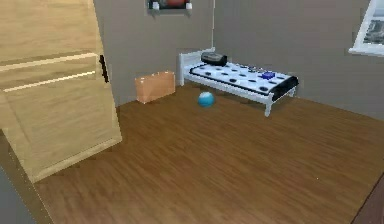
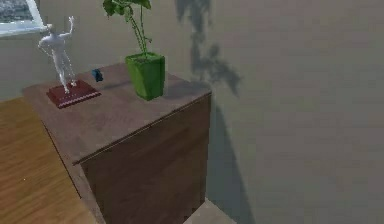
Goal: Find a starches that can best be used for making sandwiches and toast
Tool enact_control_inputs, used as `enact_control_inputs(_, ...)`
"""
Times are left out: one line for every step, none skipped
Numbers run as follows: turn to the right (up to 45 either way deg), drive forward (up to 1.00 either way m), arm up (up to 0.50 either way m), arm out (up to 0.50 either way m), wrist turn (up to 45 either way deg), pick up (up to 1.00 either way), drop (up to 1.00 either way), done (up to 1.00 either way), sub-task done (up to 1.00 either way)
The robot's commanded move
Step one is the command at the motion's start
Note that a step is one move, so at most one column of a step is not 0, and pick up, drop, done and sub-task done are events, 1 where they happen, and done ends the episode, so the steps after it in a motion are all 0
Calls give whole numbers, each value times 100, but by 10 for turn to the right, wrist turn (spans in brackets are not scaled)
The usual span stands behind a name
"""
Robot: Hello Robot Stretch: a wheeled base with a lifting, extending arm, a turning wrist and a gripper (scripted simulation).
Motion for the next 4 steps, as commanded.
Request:
enact_control_inputs(0,45,0,0,0,0,0,0,0)
enact_control_inputs(-360,0,0,0,0,0,0,0,0)
enact_control_inputs(0,90,0,0,0,0,0,0,0)
enact_control_inputs(-330,0,0,0,0,0,0,0,0)
